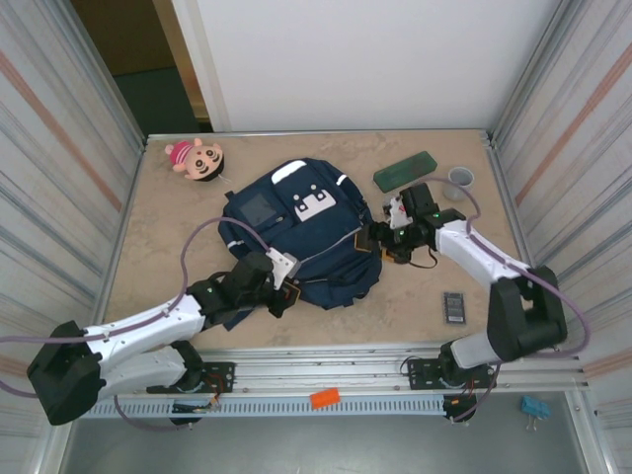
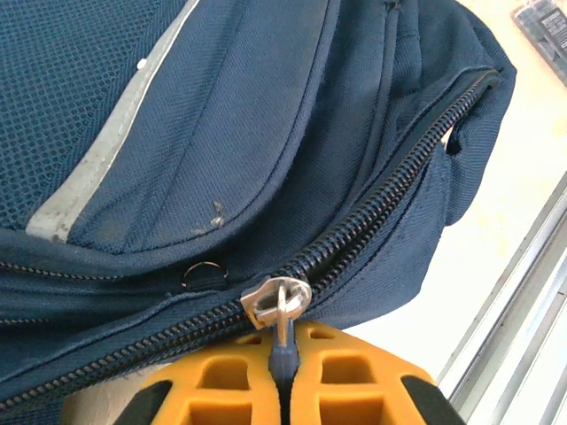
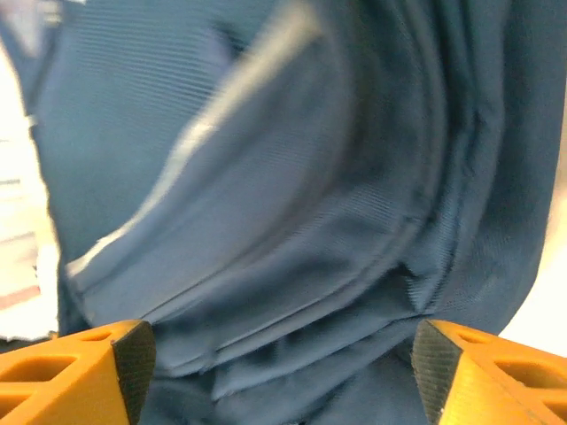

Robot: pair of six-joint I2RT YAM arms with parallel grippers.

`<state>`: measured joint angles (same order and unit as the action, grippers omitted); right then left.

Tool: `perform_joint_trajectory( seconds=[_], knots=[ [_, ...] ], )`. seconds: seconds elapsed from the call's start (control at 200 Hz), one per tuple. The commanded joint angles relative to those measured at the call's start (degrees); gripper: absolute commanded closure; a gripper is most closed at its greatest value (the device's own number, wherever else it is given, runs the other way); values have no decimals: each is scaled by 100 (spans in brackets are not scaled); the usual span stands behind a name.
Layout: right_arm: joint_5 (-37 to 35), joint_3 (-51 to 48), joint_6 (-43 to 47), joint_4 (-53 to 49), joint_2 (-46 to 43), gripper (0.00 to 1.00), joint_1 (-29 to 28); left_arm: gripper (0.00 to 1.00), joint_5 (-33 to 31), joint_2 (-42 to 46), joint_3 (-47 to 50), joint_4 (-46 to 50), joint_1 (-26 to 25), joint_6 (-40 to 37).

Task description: Pack books, pencil case, and school supplies into a backpack

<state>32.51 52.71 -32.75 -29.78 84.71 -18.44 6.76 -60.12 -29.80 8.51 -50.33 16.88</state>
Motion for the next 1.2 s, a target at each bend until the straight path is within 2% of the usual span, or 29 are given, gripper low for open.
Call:
perform_joint_trajectory(
  seconds=[0.0,0.1,0.21,0.311,0.451,0.571,0.687,0.752,0.882,0.967,1.022,1.107,1.198],
  knots=[
    [505,-272,-1133,441,298,29,-103,100,-328,-139,62,-53,-108,200],
    [319,-426,-1456,807,346,52,-219,100,-356,-369,41,-169,-311,289],
    [291,-666,-1834,1328,228,71,-263,100,-220,-689,-140,-296,-565,329],
    [178,-803,-2076,1622,140,79,-323,100,-31,-967,-404,-355,-820,330],
    [135,-865,-2281,1884,100,84,-428,95,182,-1318,-739,-683,-1108,371],
    [145,-869,-2280,2024,-43,84,-440,91,225,-1790,-1035,-1092,-1238,461],
    [284,-734,-1764,1761,-177,84,-261,84,290,-2346,-1474,-1194,-1395,269],
    [381,-596,-1301,1425,-285,81,-64,76,320,-2504,-1679,-1077,-1417,132],
    [508,-157,-54,419,-496,68,296,43,247,-2203,-1675,-1003,-1417,-258],
    [288,59,653,-240,-798,56,384,30,-109,-1651,-1520,-721,-1419,-801],
    [199,107,988,-486,-1051,51,380,24,-343,-1225,-1337,-505,-1400,-1309],
    [111,44,1244,-688,-1445,50,346,19,-516,-619,-935,-335,-1377,-2378],
    [-83,-91,1339,-836,-1829,50,194,19,-579,-164,-443,-266,-1298,-3486]
  ],
)
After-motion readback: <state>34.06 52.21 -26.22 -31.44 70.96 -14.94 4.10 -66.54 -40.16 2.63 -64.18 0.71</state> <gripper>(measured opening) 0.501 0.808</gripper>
